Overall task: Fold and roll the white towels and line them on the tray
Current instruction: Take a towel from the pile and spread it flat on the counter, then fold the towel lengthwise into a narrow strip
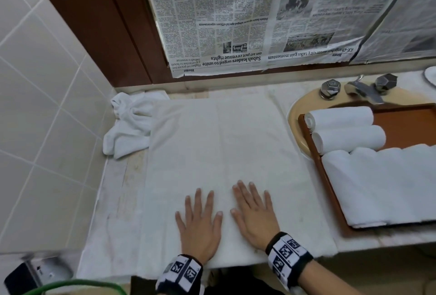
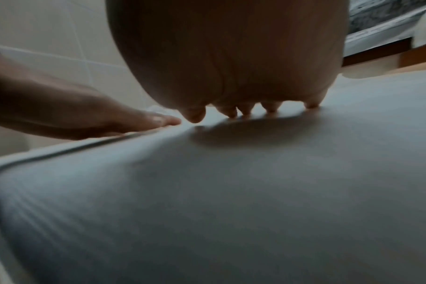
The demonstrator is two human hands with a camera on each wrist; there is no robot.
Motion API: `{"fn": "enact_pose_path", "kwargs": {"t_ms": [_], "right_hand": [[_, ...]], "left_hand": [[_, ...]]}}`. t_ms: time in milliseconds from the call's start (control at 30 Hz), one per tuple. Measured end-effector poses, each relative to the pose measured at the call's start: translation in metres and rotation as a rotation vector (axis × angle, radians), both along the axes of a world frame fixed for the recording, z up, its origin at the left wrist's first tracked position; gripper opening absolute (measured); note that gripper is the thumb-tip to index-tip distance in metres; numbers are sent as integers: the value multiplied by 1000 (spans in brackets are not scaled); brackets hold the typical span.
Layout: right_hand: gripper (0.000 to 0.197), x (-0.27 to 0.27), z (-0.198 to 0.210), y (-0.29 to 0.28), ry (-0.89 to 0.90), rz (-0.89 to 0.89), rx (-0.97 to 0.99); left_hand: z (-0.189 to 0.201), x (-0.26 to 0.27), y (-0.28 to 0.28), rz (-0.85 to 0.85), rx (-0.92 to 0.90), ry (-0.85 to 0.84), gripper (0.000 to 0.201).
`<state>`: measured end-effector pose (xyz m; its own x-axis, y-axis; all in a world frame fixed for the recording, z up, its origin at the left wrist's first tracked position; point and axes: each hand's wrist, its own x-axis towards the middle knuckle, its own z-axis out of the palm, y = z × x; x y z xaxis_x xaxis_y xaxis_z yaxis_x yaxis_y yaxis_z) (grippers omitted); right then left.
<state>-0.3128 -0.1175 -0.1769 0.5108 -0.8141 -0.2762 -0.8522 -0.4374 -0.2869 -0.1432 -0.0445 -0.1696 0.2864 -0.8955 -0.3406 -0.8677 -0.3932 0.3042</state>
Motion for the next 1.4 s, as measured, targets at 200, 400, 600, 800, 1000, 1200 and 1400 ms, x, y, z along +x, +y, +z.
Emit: {"fn": "enact_pose_path", "kwargs": {"t_ms": [200, 400, 600, 800, 1000, 1200, 1400], "right_hand": [[64, -46, -1, -15, 89, -158, 15], [63, -28, 0, 13, 26, -82, -36], [64, -47, -9, 10, 90, -185, -100], [69, -85, -9, -10, 71, -382, -151], [79, -86, 7, -31, -144, -526, -103], [56, -90, 9, -60, -232, -606, -235], [51, -96, 7, -90, -116, -563, -362]], "left_hand": [[-16, 43, 22, 117, -28, -71, 67], [-15, 43, 32, 68, -91, -76, 60], [-22, 61, 35, 146, -112, -154, 63], [-19, 83, 30, 224, -85, -126, 66], [7, 96, -10, 302, -162, -46, 58], [24, 54, -130, 131, -272, 158, 44], [34, -37, -271, -118, -238, 338, 41]]}}
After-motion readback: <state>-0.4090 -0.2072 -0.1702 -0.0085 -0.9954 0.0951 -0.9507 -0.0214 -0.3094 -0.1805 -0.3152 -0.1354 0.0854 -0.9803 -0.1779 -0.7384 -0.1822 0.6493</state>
